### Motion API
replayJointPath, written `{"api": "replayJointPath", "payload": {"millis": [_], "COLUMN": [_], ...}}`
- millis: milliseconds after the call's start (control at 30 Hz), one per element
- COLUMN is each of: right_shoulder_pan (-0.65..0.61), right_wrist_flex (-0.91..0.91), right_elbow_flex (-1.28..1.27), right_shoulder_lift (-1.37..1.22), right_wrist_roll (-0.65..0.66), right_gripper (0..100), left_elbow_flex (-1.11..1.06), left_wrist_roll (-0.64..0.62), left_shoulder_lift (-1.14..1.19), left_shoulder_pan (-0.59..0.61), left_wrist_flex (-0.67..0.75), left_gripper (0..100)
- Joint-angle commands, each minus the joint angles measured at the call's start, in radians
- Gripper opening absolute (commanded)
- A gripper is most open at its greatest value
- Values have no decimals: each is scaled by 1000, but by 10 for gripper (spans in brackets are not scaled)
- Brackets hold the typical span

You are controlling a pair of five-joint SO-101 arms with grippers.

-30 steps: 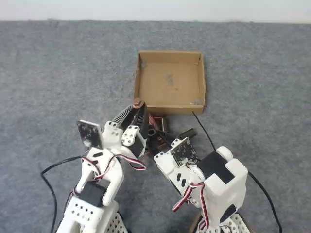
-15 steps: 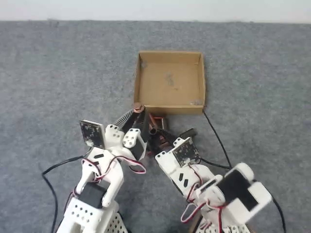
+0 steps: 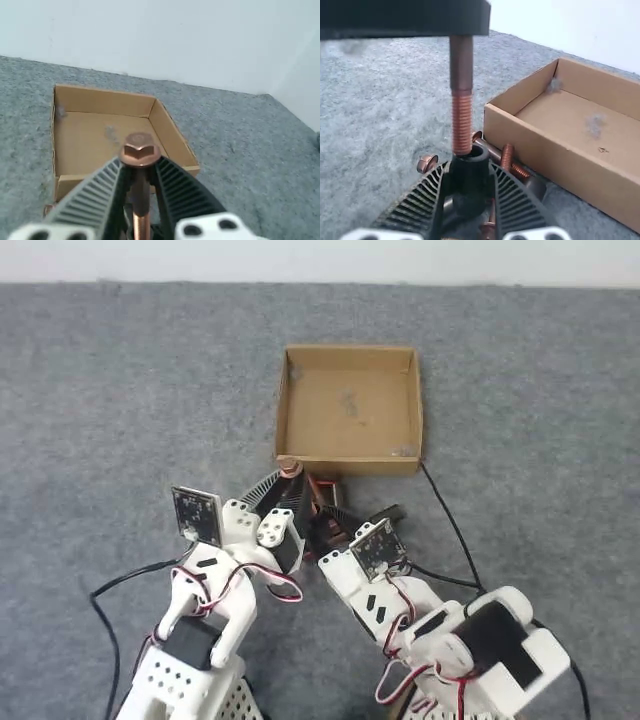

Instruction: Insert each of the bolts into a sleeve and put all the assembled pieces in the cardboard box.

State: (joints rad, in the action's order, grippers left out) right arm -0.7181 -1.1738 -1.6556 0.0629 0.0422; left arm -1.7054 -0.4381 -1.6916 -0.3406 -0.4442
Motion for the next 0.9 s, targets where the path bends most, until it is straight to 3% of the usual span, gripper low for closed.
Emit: {"api": "replayJointPath", "payload": {"millis": [0, 133, 500, 667, 867], "right_shoulder_pan": [12, 12, 8, 44, 56], "right_wrist_flex": [2, 4, 47, 36, -5], "right_elbow_flex": [-17, -17, -17, -14, -17], "right_shoulder_lift": [61, 59, 67, 70, 70], "right_wrist_roll": [15, 15, 21, 72, 72], "right_gripper": [6, 6, 6, 6, 6], "left_elbow_flex": [15, 15, 28, 27, 27], "left_wrist_roll": [-5, -3, 23, 25, 26], "left_shoulder_lift": [-28, 46, 537, 559, 493], "left_shoulder_pan": [-6, -9, -3, -6, -12], "left_wrist_flex": [-2, 41, 466, 473, 351], "left_gripper": [10, 10, 10, 10, 10]}}
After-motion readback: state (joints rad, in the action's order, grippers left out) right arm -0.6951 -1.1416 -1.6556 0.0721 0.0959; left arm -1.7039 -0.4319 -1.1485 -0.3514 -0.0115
